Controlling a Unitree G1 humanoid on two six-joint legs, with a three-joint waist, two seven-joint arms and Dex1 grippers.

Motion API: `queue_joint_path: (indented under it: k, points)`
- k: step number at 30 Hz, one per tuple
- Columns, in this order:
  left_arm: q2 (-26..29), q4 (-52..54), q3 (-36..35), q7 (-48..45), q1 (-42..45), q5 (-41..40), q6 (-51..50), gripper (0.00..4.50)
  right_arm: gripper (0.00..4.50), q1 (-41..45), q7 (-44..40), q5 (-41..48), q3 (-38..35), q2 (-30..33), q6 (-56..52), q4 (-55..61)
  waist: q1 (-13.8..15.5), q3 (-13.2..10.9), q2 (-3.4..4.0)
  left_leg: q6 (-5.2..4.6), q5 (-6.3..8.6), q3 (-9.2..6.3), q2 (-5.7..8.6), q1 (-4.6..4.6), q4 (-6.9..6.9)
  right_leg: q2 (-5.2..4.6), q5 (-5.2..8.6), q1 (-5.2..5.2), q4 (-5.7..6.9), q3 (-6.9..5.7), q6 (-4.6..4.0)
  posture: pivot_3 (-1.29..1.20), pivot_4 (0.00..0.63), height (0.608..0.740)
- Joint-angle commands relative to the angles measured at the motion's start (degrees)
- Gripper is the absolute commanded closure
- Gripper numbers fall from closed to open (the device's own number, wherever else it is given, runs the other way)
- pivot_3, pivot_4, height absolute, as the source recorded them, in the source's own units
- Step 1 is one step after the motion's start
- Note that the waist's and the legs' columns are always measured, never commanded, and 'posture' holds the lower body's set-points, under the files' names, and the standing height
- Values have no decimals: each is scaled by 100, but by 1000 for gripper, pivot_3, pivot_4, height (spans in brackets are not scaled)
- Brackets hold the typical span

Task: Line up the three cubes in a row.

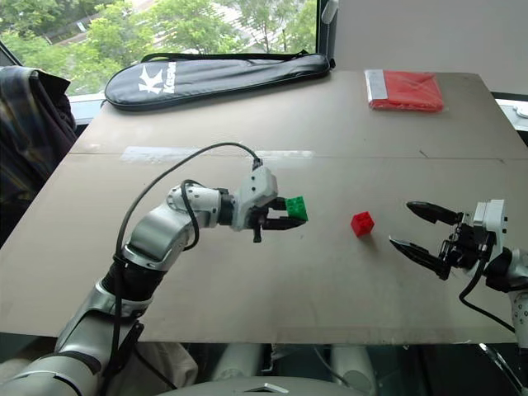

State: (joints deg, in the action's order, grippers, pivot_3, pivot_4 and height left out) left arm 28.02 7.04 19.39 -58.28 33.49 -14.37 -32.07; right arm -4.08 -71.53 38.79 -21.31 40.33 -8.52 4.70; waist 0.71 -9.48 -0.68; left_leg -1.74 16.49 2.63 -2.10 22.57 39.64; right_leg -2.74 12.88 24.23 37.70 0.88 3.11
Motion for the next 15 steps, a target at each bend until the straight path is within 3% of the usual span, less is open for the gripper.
queue_joint_path:
  k: [1, 15]
  points:
    - [-98, -12, 149, -40, -102, 86, 284, 3216, 0, -216, 28, 50, -302, 7, 146, 227, -2, 0, 0, 0, 0, 0, 0, 0, 0, 0, 0, 0, 0, 0, 0, 0, 150, 708]
    - [-741, -1658, 685, -485, 356, 759, 1615, 3216, 0, -830, 236, 38, -462, -121, 380, 453, 4, 0, 0, -3, 2, -1, 0, 15, 36, 3, 2, -2, 4, 2, -3, 0, 150, 708]
